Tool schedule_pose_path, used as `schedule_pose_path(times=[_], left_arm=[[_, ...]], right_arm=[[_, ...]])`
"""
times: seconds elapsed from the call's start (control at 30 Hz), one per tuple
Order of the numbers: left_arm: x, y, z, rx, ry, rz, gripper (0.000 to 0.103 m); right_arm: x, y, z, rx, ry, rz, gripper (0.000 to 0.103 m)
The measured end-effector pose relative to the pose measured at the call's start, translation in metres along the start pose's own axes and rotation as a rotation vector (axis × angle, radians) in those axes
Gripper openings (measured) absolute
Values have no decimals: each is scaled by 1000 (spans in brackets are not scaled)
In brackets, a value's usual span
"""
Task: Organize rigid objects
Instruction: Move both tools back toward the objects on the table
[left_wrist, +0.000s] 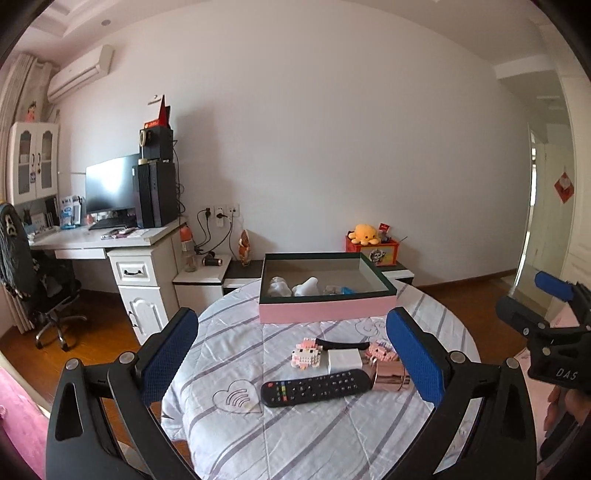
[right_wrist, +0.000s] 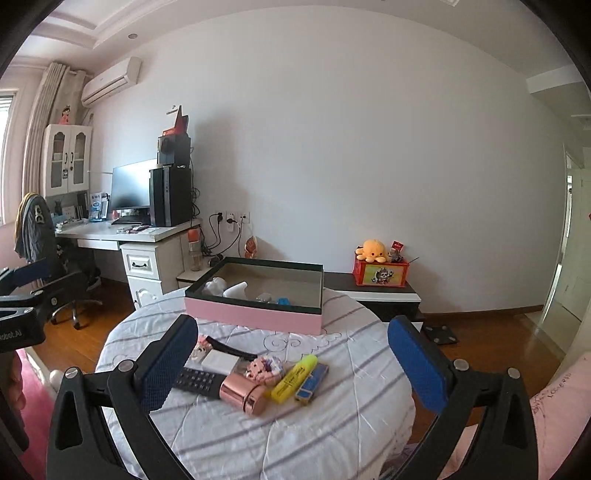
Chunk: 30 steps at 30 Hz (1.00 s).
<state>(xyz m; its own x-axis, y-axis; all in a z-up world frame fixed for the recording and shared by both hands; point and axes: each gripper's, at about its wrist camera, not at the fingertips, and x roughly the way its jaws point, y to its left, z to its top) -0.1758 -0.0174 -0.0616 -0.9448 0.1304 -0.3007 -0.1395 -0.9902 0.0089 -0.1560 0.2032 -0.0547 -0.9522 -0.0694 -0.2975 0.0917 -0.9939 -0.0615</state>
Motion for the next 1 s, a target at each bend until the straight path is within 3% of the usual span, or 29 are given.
schedule_pose_path(times=[0.4,1.0], left_arm=[[-10,4,-9,6,15,6,103],[80,-2,-44,45,218,-1,103]], right_arm=[[-17,-3,-6,4,-6,-26,103],[120,-25,-86,12,356,-88,103]])
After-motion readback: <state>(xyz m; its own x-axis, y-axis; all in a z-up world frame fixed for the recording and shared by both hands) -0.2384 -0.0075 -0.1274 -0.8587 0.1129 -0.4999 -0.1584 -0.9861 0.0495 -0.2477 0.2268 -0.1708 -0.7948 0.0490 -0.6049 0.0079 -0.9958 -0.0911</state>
